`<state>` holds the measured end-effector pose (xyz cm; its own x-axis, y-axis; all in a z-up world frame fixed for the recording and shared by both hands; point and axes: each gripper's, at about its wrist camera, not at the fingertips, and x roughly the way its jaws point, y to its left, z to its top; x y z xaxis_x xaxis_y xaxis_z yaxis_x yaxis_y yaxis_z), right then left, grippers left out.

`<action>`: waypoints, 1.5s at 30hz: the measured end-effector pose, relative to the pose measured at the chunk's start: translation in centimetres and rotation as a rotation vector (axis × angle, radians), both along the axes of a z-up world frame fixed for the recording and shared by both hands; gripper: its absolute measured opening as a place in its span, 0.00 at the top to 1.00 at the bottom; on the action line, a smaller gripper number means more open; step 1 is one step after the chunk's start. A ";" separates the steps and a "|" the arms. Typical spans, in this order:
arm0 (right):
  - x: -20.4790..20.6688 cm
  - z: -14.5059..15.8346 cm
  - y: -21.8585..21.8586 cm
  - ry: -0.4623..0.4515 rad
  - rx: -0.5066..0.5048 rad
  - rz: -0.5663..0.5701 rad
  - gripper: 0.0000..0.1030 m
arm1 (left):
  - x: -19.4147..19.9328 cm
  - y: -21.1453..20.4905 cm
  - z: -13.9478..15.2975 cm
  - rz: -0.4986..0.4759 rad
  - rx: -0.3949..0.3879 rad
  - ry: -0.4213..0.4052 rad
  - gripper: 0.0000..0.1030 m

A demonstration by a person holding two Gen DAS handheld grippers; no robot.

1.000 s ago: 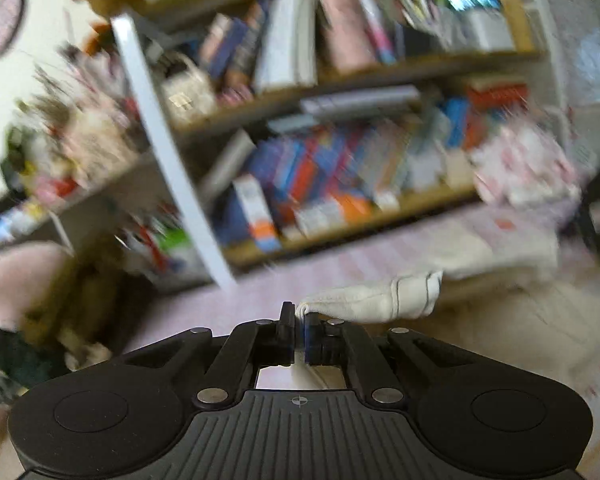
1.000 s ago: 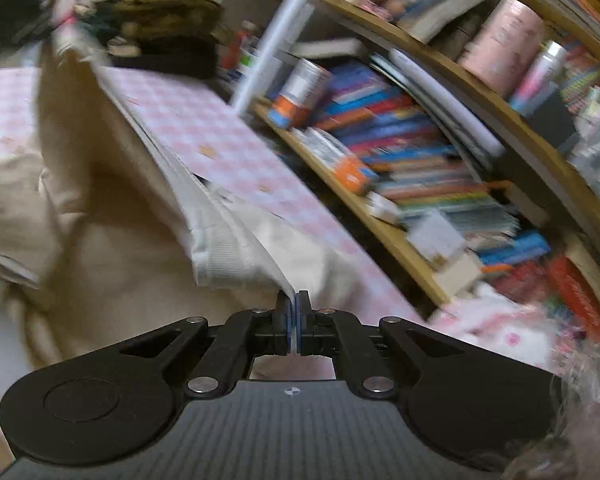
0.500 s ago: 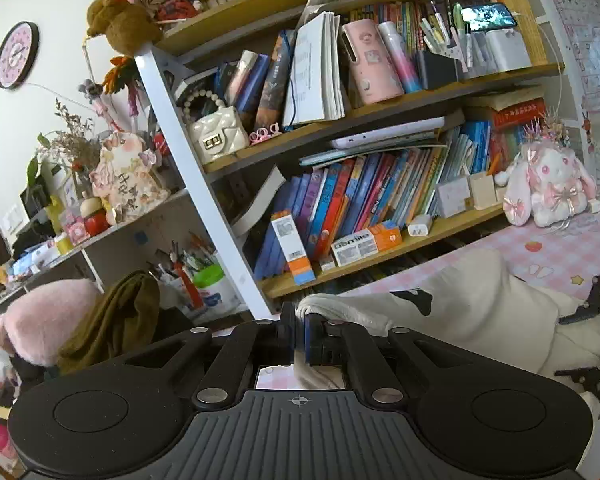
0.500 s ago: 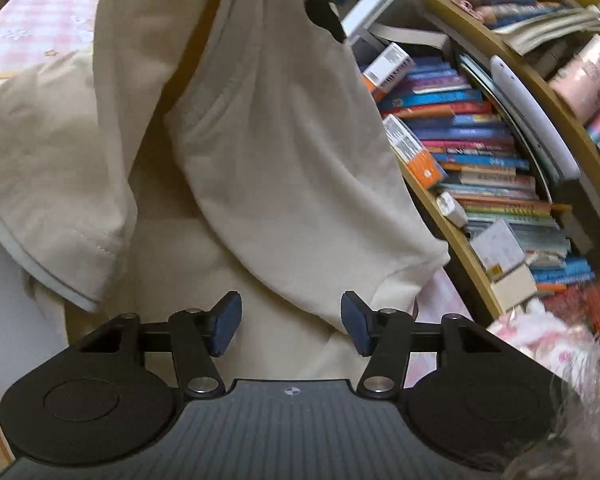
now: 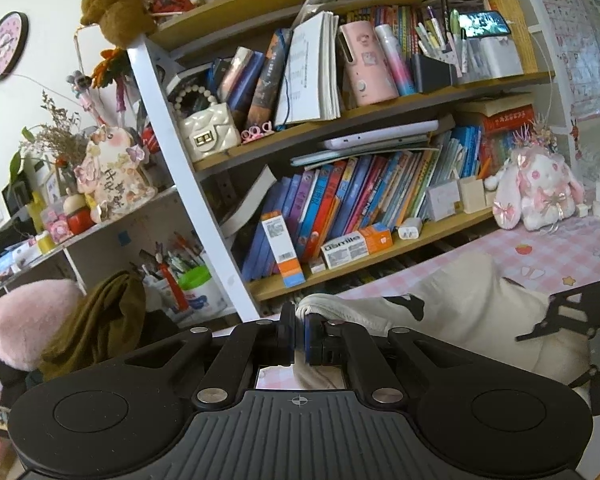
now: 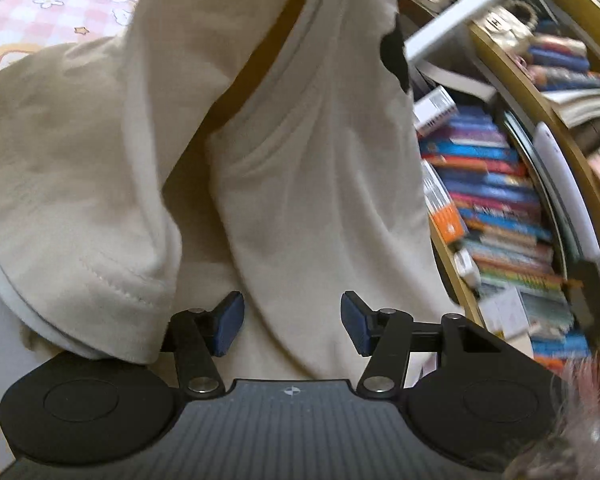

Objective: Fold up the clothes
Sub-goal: 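Lift the T-shirt by its shoulders with both grippers, letting it hang open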

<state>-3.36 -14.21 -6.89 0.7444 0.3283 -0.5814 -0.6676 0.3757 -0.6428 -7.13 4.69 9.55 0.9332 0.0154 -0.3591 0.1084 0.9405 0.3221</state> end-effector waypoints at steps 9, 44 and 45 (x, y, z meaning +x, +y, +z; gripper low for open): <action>2.9 -0.6 1.3 -0.048 -0.061 0.006 0.81 | 0.0 2.6 0.2 0.035 -0.013 0.017 0.95; -24.8 40.6 -3.5 -0.970 0.341 -0.256 0.98 | -12.7 13.9 15.4 -0.241 -0.398 -0.778 0.95; -23.4 40.3 -3.9 -0.907 0.340 -0.267 0.98 | -11.0 13.7 14.8 -0.232 -0.384 -0.718 0.95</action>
<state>-26.78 -18.08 33.41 0.9331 0.1291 0.3358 0.1542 0.6997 -0.6976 -18.16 18.36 24.31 0.9014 -0.2064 0.3805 0.2033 0.9779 0.0488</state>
